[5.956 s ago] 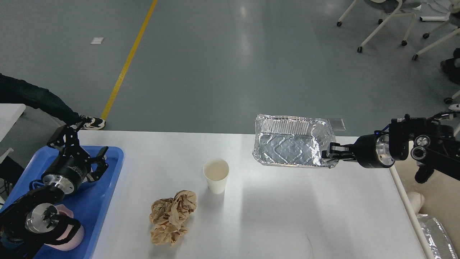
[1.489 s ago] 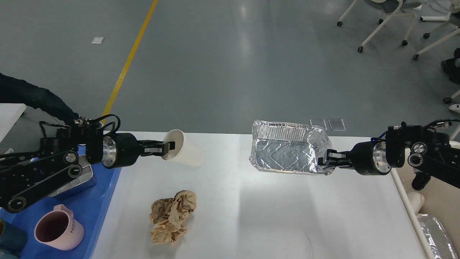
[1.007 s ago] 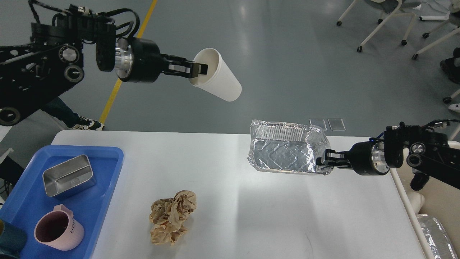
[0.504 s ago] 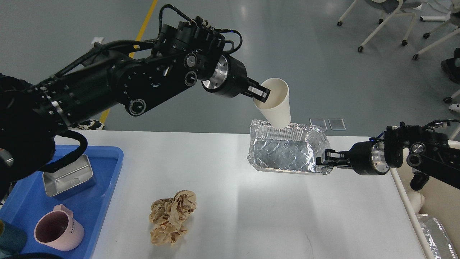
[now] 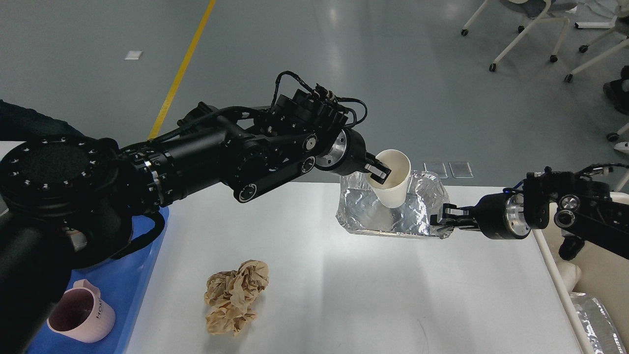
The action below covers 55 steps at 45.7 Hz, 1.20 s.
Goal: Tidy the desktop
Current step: 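Carry the cup over the held foil tray, lower it in, release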
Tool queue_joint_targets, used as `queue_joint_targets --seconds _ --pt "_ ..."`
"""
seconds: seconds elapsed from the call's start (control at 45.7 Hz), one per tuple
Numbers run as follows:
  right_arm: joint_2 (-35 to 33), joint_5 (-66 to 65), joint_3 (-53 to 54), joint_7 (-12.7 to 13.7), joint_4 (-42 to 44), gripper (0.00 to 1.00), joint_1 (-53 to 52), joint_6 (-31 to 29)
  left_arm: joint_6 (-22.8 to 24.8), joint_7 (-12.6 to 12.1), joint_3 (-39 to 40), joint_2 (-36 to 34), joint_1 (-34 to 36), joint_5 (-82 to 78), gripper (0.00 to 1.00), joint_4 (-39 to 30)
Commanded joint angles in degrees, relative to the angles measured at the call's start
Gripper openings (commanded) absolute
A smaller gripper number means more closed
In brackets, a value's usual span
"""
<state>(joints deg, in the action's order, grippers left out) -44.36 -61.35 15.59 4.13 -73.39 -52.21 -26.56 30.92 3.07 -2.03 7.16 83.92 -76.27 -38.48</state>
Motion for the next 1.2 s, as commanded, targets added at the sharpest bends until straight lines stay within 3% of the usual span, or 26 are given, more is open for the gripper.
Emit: queue_joint_targets --seconds 0.0,0.307,0.35,0.438,0.46,0.526,0.613,0.942,1.051,1.182 --pt "0.24 0.0 0.23 0.0 0.0 0.0 0.09 0.02 -1.38 0.09 -0.61 1.8 -2.01 0.33 0.04 1.92" --pt "0.24 0.0 0.23 0.0 0.0 0.0 0.09 -0.07 -6.39 -0.08 -0.43 3.56 -3.41 0.68 0.09 3.67" --pt "0.24 0.0 0.23 -0.09 0.0 0.0 0.09 0.02 -6.83 -0.26 -0.43 3.56 -3.33 0.68 0.2 3.67" --pt "0.59 0.0 0.23 -0.09 0.0 0.0 0.09 -0.07 -8.15 -0.52 -0.26 3.48 -3.33 0.77 0.73 3.67" --pt "0.59 0.0 0.23 0.0 0.0 0.0 0.09 -0.07 -8.5 -0.44 -0.08 3.48 -3.24 0.77 0.81 3.76" --pt "0.59 0.0 0.14 -0.09 0.0 0.0 0.09 -0.07 -9.21 -0.17 0.27 3.48 -2.98 1.29 0.91 3.67" --pt "0.59 0.0 0.14 -0.09 0.0 0.0 0.17 -0.07 -8.77 -0.17 0.27 3.48 -2.45 4.54 0.97 3.67" --pt "0.5 0.0 0.23 -0.09 0.0 0.0 0.79 0.02 -8.51 -0.08 0.27 3.48 -0.08 8.59 0.97 3.59" --pt "0.33 0.0 0.23 -0.09 0.0 0.0 1.14 0.02 -8.33 0.09 0.36 0.59 0.98 8.59 0.97 3.06" --pt "0.33 0.0 0.31 -0.09 0.0 0.0 1.41 0.02 -7.8 -0.43 0.54 -8.37 1.59 8.68 0.97 -1.94"
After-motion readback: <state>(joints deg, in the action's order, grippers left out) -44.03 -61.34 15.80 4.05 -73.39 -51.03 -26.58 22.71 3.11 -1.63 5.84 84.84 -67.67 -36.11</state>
